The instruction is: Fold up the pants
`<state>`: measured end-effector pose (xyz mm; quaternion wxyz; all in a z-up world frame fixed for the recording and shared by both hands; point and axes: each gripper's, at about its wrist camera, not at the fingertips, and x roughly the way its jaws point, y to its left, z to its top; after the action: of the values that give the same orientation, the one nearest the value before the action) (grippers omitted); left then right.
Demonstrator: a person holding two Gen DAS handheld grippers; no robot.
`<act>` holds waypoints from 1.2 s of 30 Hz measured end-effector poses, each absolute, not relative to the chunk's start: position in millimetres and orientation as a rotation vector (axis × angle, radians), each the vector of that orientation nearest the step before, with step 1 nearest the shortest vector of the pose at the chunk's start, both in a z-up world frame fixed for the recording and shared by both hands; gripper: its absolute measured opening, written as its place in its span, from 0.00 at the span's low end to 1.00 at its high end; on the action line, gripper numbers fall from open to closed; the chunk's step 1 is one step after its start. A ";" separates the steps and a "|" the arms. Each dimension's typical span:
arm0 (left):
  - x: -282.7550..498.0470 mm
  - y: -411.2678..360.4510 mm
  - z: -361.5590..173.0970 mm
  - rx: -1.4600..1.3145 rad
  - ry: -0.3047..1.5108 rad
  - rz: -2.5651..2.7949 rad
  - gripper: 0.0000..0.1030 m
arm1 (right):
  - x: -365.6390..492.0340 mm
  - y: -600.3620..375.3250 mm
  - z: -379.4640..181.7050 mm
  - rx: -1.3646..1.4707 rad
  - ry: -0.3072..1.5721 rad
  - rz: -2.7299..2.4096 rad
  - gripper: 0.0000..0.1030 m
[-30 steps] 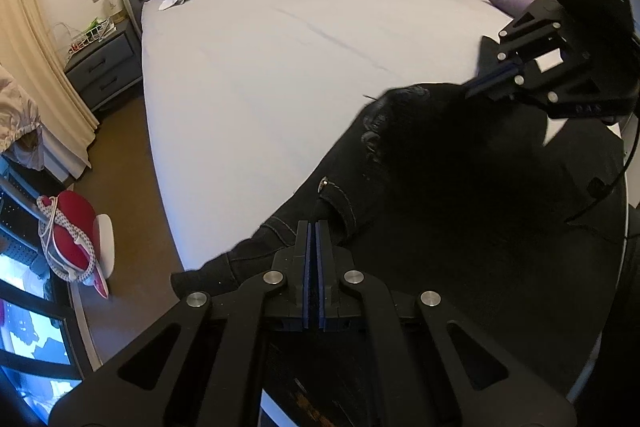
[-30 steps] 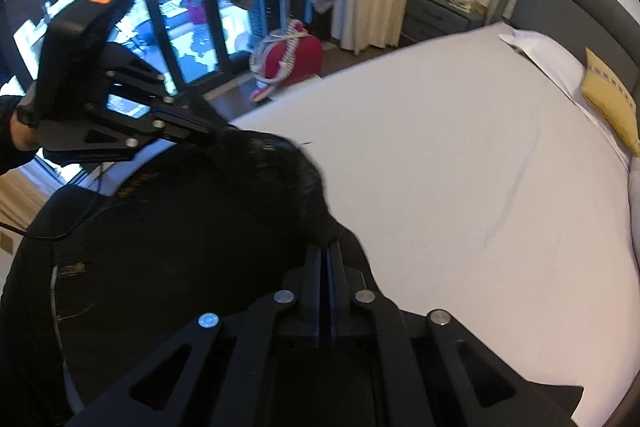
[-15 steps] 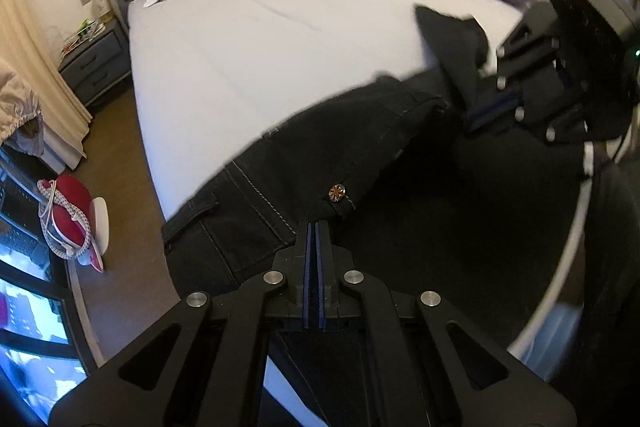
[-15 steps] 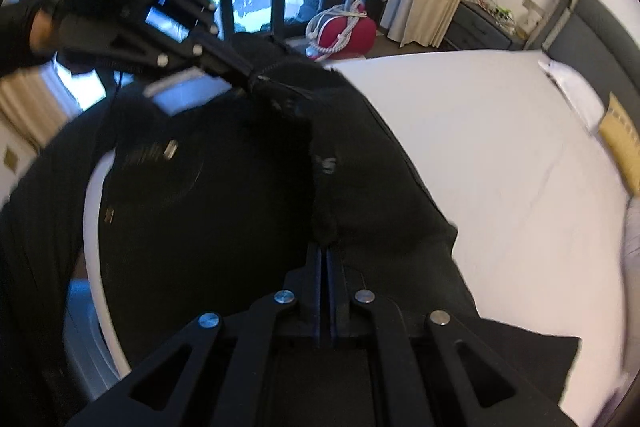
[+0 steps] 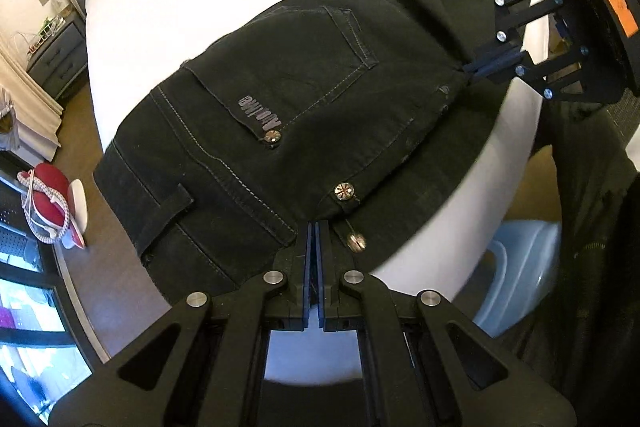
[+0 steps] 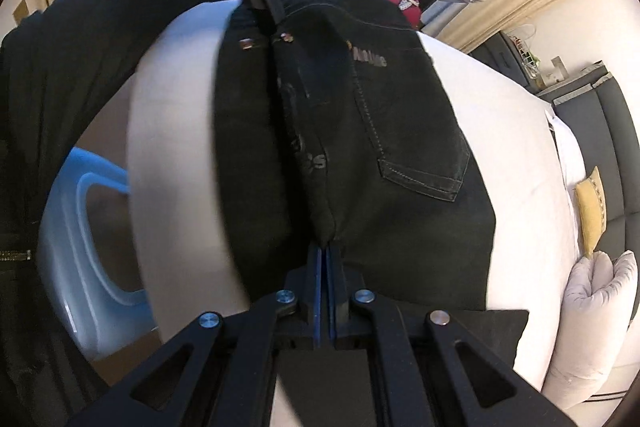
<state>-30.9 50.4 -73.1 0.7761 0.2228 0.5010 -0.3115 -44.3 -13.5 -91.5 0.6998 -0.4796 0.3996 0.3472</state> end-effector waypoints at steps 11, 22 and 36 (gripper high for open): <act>-44.6 45.2 -78.0 0.494 1.104 -0.687 0.00 | -53.5 -3.4 -105.6 -1.100 0.874 0.730 0.03; -23.4 63.3 -83.9 0.453 1.131 -0.668 0.00 | -79.8 -7.4 -113.7 -1.134 0.863 0.696 0.04; -39.8 80.3 -40.7 0.390 1.131 -0.728 0.00 | -72.0 -15.9 -76.8 -0.825 0.853 0.665 0.13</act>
<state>-39.8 80.3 -40.7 0.7649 0.1794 0.5203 -0.3349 -72.0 -15.9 -76.8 0.7775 -0.3816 0.3942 0.3074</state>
